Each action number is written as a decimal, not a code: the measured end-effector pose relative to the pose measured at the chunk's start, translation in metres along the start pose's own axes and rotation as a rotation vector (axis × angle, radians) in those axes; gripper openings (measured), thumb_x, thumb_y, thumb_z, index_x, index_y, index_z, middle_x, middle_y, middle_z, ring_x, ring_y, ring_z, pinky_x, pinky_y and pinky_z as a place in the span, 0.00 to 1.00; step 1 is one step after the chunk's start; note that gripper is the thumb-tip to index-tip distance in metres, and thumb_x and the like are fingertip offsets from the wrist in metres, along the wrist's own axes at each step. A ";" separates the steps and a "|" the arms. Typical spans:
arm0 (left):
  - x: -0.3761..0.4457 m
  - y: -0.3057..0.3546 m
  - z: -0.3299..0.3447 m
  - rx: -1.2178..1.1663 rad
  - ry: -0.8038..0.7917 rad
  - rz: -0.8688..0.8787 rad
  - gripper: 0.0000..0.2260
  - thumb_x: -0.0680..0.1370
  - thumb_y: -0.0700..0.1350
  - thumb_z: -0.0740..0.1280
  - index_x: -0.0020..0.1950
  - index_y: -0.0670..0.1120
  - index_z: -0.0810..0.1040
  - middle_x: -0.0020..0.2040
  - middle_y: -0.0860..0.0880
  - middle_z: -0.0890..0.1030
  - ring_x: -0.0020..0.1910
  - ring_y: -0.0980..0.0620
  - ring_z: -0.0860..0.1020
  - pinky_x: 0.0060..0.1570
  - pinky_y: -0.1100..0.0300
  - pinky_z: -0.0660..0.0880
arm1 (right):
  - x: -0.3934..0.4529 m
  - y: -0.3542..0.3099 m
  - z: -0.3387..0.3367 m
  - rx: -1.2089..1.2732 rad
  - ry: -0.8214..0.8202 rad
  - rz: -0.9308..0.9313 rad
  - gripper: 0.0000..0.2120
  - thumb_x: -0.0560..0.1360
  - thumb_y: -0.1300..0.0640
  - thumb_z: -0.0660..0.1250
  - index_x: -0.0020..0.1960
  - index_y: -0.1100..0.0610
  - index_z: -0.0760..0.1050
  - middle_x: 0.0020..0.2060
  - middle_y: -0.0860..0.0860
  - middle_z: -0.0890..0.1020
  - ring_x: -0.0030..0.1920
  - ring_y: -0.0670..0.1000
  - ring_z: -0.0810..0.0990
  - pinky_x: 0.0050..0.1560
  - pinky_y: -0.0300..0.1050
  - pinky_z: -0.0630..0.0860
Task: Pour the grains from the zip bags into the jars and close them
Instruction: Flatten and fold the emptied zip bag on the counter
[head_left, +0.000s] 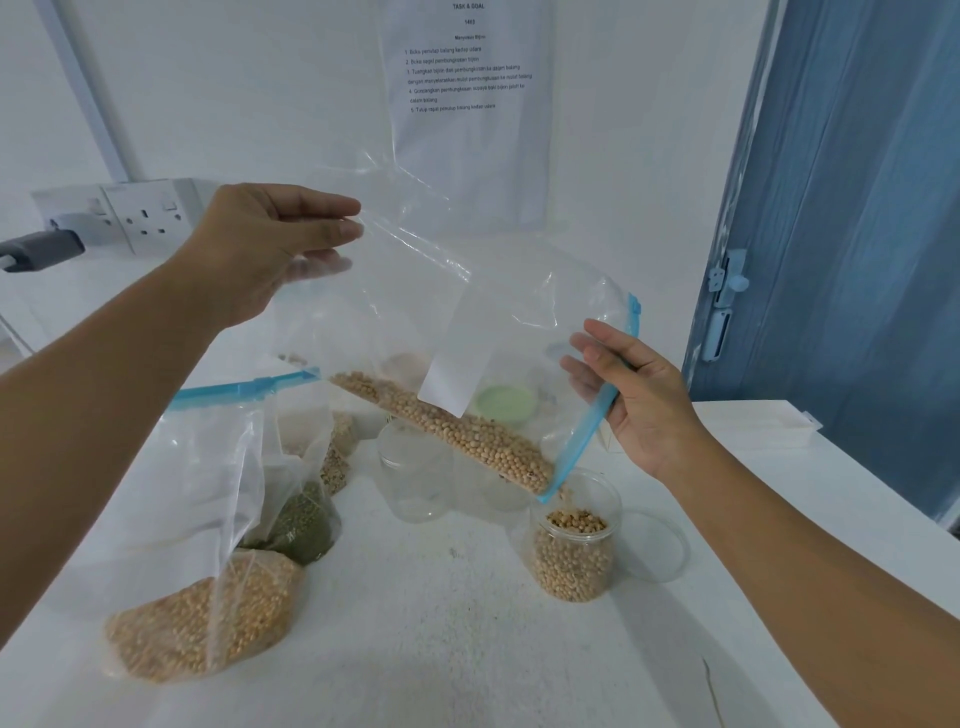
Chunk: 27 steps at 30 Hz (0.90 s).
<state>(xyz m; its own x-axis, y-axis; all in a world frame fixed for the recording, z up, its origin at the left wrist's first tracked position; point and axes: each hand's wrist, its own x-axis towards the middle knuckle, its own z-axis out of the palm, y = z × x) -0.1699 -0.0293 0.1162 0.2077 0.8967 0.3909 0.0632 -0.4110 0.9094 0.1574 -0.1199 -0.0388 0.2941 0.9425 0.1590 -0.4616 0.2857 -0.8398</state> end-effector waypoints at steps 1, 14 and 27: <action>0.000 0.000 0.000 0.000 -0.002 0.001 0.15 0.69 0.38 0.77 0.56 0.42 0.85 0.44 0.46 0.87 0.41 0.50 0.81 0.55 0.53 0.83 | 0.000 0.000 0.000 0.000 -0.001 0.000 0.16 0.75 0.63 0.72 0.62 0.57 0.83 0.57 0.54 0.87 0.55 0.55 0.87 0.61 0.49 0.82; -0.001 0.002 0.001 -0.003 -0.002 0.011 0.14 0.71 0.37 0.76 0.56 0.42 0.85 0.46 0.44 0.86 0.42 0.48 0.80 0.55 0.53 0.83 | 0.000 -0.001 0.000 0.002 -0.008 -0.006 0.18 0.72 0.61 0.73 0.62 0.56 0.83 0.58 0.54 0.87 0.55 0.55 0.87 0.61 0.49 0.82; -0.001 0.003 0.001 0.016 0.001 0.008 0.18 0.69 0.38 0.77 0.59 0.40 0.84 0.50 0.40 0.86 0.41 0.49 0.80 0.56 0.52 0.83 | 0.000 0.000 -0.001 0.011 -0.009 -0.004 0.17 0.73 0.62 0.73 0.62 0.56 0.83 0.58 0.54 0.87 0.56 0.56 0.87 0.58 0.46 0.83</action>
<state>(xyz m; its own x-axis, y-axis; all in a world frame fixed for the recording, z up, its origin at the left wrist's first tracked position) -0.1692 -0.0315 0.1185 0.2075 0.8934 0.3986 0.0776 -0.4212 0.9037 0.1581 -0.1200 -0.0390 0.2886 0.9427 0.1672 -0.4694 0.2915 -0.8335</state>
